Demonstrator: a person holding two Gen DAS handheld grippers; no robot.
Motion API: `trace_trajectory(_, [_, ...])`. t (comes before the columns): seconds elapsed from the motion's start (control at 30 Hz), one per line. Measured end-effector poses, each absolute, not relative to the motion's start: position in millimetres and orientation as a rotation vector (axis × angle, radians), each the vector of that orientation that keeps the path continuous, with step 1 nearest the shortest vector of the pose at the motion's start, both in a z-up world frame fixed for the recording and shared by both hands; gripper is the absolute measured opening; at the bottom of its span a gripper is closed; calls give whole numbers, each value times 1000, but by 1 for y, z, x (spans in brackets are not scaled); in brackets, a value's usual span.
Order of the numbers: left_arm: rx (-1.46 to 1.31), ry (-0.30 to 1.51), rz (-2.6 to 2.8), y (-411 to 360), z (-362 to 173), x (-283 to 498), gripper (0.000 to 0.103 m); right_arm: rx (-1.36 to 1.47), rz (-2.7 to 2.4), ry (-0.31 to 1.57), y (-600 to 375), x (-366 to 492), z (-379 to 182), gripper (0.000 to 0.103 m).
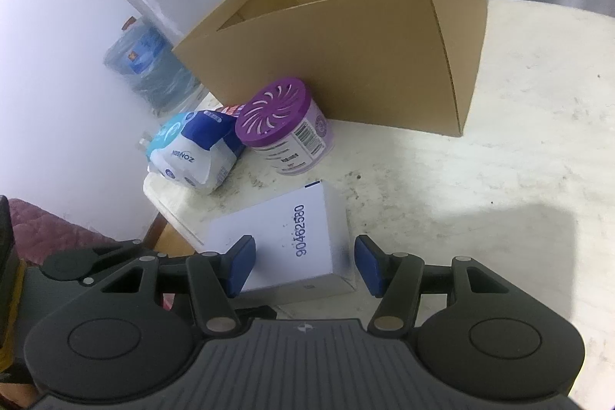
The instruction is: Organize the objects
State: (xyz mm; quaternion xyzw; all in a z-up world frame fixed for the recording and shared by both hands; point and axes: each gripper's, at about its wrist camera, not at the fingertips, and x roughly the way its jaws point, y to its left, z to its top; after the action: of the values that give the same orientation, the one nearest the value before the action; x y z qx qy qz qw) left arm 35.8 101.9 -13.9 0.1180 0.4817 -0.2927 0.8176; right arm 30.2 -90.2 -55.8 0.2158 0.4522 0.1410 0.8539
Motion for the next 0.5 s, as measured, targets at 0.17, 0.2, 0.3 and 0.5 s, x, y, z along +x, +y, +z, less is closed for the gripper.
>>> trace_trajectory(0.17, [254,1035,-622,102,-18,40,63,480,302,951,-92,31,-59,61])
trace_trajectory(0.2, [258,1032,-623,101,-18,40,64,482,302,951,-91,30,-59,61])
trace_trajectory(0.3, [269,1028,-621,99,-19,40,65,483,299,945,-89,29,-60,62])
trace_trajectory(0.5, [276,1030,-613,100,-17,37,64,480,304,944,-86,25,-59,63])
